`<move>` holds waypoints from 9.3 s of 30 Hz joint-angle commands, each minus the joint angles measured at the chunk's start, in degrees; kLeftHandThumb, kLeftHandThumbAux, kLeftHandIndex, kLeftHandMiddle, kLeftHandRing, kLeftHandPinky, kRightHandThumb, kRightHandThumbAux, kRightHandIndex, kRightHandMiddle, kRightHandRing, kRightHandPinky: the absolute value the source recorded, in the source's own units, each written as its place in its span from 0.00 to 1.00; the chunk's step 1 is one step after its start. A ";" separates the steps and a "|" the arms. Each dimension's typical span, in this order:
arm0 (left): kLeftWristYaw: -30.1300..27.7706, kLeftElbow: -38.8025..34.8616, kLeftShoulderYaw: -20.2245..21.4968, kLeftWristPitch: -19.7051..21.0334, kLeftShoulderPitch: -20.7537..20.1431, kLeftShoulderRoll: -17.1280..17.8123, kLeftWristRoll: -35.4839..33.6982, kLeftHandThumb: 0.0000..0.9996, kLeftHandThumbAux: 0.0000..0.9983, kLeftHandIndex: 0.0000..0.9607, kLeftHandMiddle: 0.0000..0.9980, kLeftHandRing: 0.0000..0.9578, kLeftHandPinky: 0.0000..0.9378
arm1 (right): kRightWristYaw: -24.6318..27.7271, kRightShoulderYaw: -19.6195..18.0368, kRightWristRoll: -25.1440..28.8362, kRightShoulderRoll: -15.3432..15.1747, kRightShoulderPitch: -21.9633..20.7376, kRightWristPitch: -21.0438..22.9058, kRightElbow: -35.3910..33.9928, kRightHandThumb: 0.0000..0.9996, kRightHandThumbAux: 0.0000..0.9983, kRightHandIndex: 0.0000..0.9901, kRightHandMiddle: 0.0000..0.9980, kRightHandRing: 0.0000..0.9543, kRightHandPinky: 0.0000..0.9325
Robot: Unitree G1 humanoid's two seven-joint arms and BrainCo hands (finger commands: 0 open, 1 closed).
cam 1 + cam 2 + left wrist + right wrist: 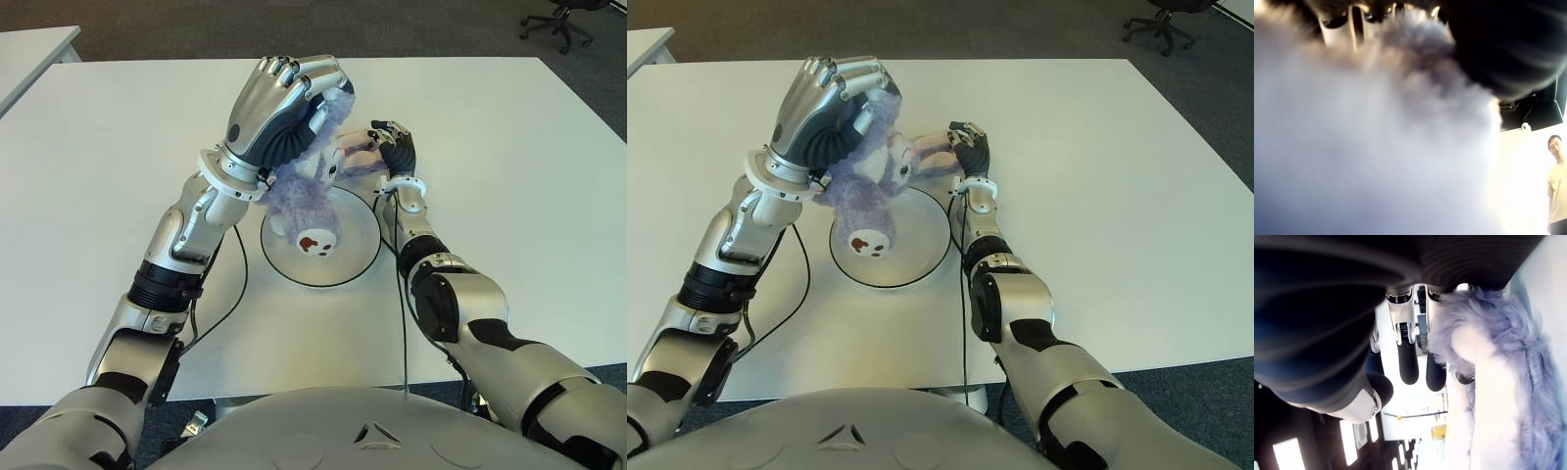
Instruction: Put the doll into the plate.
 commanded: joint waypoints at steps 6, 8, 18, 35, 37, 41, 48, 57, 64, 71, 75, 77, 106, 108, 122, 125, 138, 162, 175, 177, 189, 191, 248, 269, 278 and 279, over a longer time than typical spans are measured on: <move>-0.29 2.64 -0.95 -0.41 0.00 0.10 0.63 0.85 0.66 0.46 0.49 0.77 0.85 | -0.26 0.05 0.21 1.77 5.29 2.98 3.54 0.69 0.73 0.40 0.26 0.29 0.31; -0.40 2.84 -0.98 -0.47 -0.09 0.16 0.65 0.85 0.66 0.46 0.49 0.77 0.85 | -0.28 0.07 0.20 1.77 5.29 2.93 3.54 0.69 0.73 0.40 0.26 0.29 0.32; -1.21 4.46 -1.06 -1.11 -0.73 0.52 -0.10 0.85 0.66 0.43 0.59 0.69 0.75 | -0.28 -0.03 0.40 1.86 5.07 3.10 3.58 0.69 0.73 0.40 0.26 0.28 0.31; -4.52 6.47 -1.88 -3.94 -1.87 2.83 -2.22 0.84 0.67 0.42 0.48 0.48 0.49 | -0.56 -0.04 0.41 1.88 4.59 3.88 3.72 0.69 0.73 0.40 0.25 0.27 0.30; -5.20 6.61 -1.97 -4.21 -2.02 3.26 -2.34 0.84 0.67 0.42 0.48 0.47 0.47 | -0.57 -0.07 0.45 1.91 4.54 3.93 3.72 0.69 0.73 0.40 0.25 0.27 0.29; -5.74 6.80 -2.11 -4.47 -2.09 3.76 -2.11 0.84 0.67 0.44 0.47 0.47 0.48 | -0.63 -0.16 0.53 1.96 4.53 3.81 3.66 0.69 0.73 0.40 0.25 0.26 0.30; -5.00 8.93 -2.52 -5.04 -1.96 3.31 -2.47 0.84 0.66 0.47 0.44 0.45 0.44 | -0.99 -0.05 0.38 2.00 4.47 3.62 3.59 0.69 0.73 0.40 0.24 0.26 0.30; -5.26 9.84 -2.82 -4.31 -0.78 2.51 -3.22 0.84 0.67 0.50 0.41 0.38 0.38 | -1.50 0.12 0.31 2.25 4.52 3.26 3.38 0.69 0.73 0.40 0.22 0.24 0.28; -5.43 10.20 -3.44 -4.41 -0.12 2.62 -3.02 0.84 0.67 0.49 0.42 0.38 0.38 | -1.36 -0.31 0.84 2.54 4.37 3.33 3.30 0.69 0.73 0.40 0.22 0.22 0.25; -5.11 11.64 -4.05 -5.78 -0.42 2.84 -2.82 0.84 0.67 0.48 0.42 0.38 0.38 | -1.87 -0.19 0.61 2.60 4.22 3.75 3.40 0.69 0.73 0.40 0.21 0.22 0.26; -5.11 12.49 -4.12 -6.48 -0.57 2.80 -3.01 0.84 0.67 0.48 0.42 0.37 0.38 | -1.91 -0.01 0.42 2.55 4.18 3.74 3.47 0.69 0.73 0.40 0.21 0.21 0.25; -5.18 12.80 -4.22 -6.79 -0.46 2.65 -3.26 0.84 0.67 0.48 0.42 0.37 0.38 | -1.86 0.04 0.38 2.54 4.22 3.63 3.48 0.69 0.73 0.40 0.21 0.21 0.25; -10.79 11.68 -5.52 -7.53 2.86 0.88 -9.60 0.84 0.67 0.43 0.45 0.39 0.42 | -2.62 1.13 -0.49 3.22 4.43 1.86 3.16 0.68 0.73 0.40 0.17 0.17 0.23; -11.75 10.78 -5.55 -7.09 3.49 0.93 -10.30 0.84 0.67 0.43 0.45 0.39 0.41 | -2.45 1.19 -0.44 3.22 4.42 2.04 3.11 0.68 0.73 0.40 0.17 0.17 0.23; -17.04 7.21 -5.21 -5.04 5.19 0.72 -14.84 0.84 0.67 0.43 0.45 0.37 0.40 | -2.20 1.13 0.00 3.16 4.09 3.50 3.16 0.69 0.73 0.40 0.18 0.18 0.23; -17.97 6.75 -5.11 -4.46 5.37 0.70 -15.65 0.84 0.67 0.43 0.45 0.37 0.40 | -2.22 1.11 0.03 3.18 4.04 3.51 3.19 0.69 0.73 0.40 0.18 0.18 0.23; -19.79 4.69 -5.04 -3.49 6.45 0.77 -16.58 0.83 0.67 0.43 0.45 0.35 0.38 | -1.89 1.06 0.10 3.09 4.21 3.12 3.25 0.68 0.73 0.40 0.19 0.19 0.24; -26.00 -3.45 -5.69 -5.17 9.99 1.55 -20.54 0.70 0.70 0.42 0.28 0.30 0.31 | -0.14 -0.21 0.89 3.09 4.15 2.41 3.31 0.69 0.74 0.40 0.17 0.15 0.19; -27.89 -4.47 -6.04 -7.41 10.45 2.08 -20.57 0.70 0.71 0.42 0.28 0.29 0.30 | -0.62 0.43 0.11 2.95 4.10 2.66 3.28 0.69 0.74 0.40 0.17 0.16 0.21; -28.08 -4.76 -6.03 -7.47 10.59 2.05 -20.58 0.69 0.71 0.42 0.28 0.28 0.30 | -0.73 0.52 0.03 2.93 4.09 2.75 3.29 0.69 0.73 0.40 0.17 0.16 0.20; -28.76 -5.91 -5.99 -7.07 11.34 2.15 -19.90 0.69 0.71 0.42 0.27 0.29 0.31 | -1.01 0.76 -0.25 2.89 4.03 2.96 3.33 0.69 0.73 0.40 0.17 0.16 0.20; -28.90 -6.03 -6.02 -6.82 11.49 2.09 -19.92 0.69 0.71 0.42 0.27 0.29 0.31 | -1.01 0.79 -0.26 2.87 4.04 2.97 3.34 0.69 0.73 0.40 0.17 0.16 0.20; -21.70 -1.95 -3.51 -7.85 11.60 -1.28 -13.95 0.24 0.39 0.00 0.00 0.00 0.00 | -3.46 2.57 -0.41 4.27 4.12 4.82 -1.03 0.69 0.74 0.40 0.08 0.06 0.06; -20.91 -3.03 -3.22 -9.59 12.20 0.05 -12.44 0.23 0.31 0.00 0.00 0.00 0.00 | -4.61 4.32 -0.28 4.43 5.31 9.32 -5.06 0.69 0.74 0.40 0.08 0.07 0.12; -20.63 -3.51 -2.67 -8.95 12.79 -0.24 -14.16 0.22 0.30 0.00 0.00 0.00 0.00 | -3.71 4.30 0.21 4.15 5.80 7.62 -4.29 0.68 0.74 0.40 0.09 0.10 0.15; -20.56 -3.44 -2.63 -9.04 12.80 -0.33 -14.38 0.21 0.30 0.00 0.00 0.00 0.00 | -3.69 4.30 0.24 4.15 5.84 7.52 -4.28 0.68 0.74 0.40 0.10 0.11 0.16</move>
